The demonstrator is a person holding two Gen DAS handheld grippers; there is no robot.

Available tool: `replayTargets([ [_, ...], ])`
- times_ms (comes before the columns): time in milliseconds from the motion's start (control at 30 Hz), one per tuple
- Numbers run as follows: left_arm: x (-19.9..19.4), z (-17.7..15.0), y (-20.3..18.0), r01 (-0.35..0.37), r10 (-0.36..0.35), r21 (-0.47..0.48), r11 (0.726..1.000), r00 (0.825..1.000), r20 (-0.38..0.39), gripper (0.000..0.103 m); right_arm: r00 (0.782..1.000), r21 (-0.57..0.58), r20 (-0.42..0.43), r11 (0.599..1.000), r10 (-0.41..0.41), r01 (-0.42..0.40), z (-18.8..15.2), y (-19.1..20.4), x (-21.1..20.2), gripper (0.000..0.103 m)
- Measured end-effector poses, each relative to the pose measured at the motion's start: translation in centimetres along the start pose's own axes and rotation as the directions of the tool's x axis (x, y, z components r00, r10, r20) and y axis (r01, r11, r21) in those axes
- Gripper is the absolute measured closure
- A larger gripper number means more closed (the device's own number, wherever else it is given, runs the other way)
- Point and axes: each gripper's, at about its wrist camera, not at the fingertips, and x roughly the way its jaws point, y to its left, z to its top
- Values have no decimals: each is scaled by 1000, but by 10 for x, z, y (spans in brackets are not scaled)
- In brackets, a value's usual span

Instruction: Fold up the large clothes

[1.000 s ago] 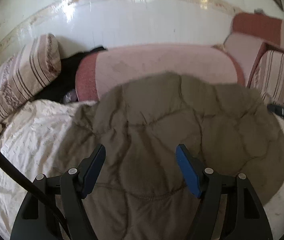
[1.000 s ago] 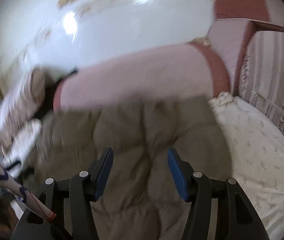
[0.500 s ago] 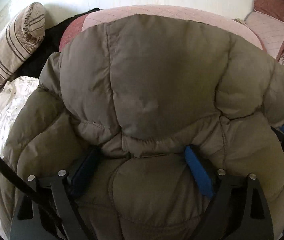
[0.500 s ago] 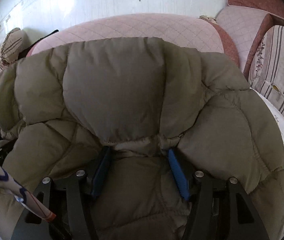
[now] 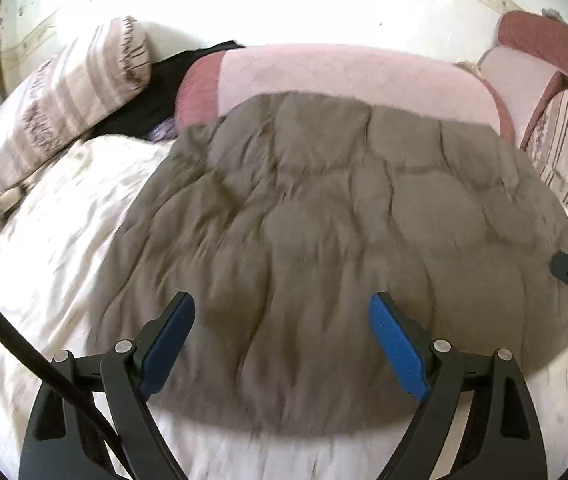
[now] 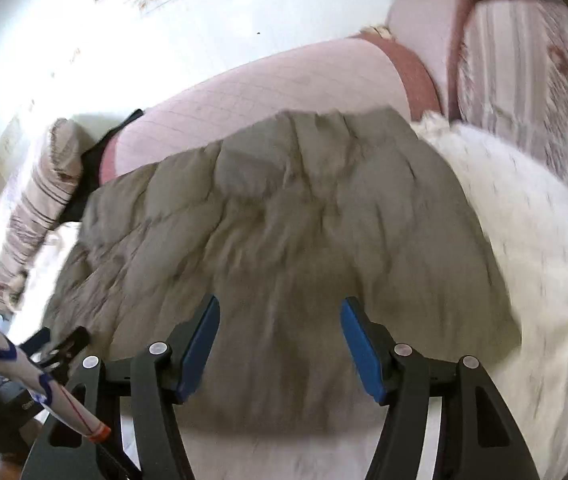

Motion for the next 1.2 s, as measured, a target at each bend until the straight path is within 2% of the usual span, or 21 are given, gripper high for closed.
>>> replayTargets([
  [67,-15,-8,5,-16,16,-7,1000,1000,5,14,1000,23,15,1000,11,-12,-15,-4,-12,36],
  [133,-31,-14,16,-57,58,-39,998,998,29,14,999,32,35,999,-12,11,-26,-3,-23,36],
  [200,-42,-23,28,-80,85,-102,992,996,39,14,998,35,60,999,-26,24,-24,-3,-26,36],
  [300,-37,-34,51,-112,120,-193,975,992,31,14,994,-30,85,997,-70,73,-23,4,-19,36],
  [367,-28,-35,62,-121,128,-209,970,992,21,14,994,-56,77,995,-79,83,-22,6,-4,36],
  [467,-7,-31,80,-116,113,-241,964,993,-25,14,993,-97,58,990,-102,107,-21,11,15,36],
  [533,12,-30,90,-125,108,-248,961,991,-82,13,993,-110,0,987,-117,117,-23,10,34,35],
  [600,28,-34,95,-129,98,-257,958,987,-129,4,990,-124,-52,985,-131,124,-27,8,50,34],
  [800,48,-35,105,-73,7,-320,945,979,-202,3,984,-159,-74,976,-162,148,-28,12,59,32],
  [867,42,-32,104,-75,16,-307,949,982,-188,3,986,-152,-77,979,-148,136,-27,11,56,32],
  [933,29,-27,105,-56,8,-317,947,988,-152,9,991,-117,-75,987,-115,106,-21,8,46,33],
  [1000,14,-23,110,-35,-1,-347,937,995,-103,11,998,-53,-22,997,-51,49,-11,-2,25,35],
  [1033,4,-21,113,-29,7,-364,931,998,-61,11,999,-31,16,998,-47,47,-5,-8,13,36],
  [1100,-12,-17,114,-36,44,-364,931,999,14,11,991,-4,76,994,-109,110,5,-25,-5,47],
  [1167,-16,-16,111,-40,61,-347,937,997,51,11,980,49,80,983,-183,179,9,-49,-11,66],
  [1200,-14,-16,108,-38,59,-337,941,997,54,11,977,85,66,977,-201,195,9,-62,-12,68],
])
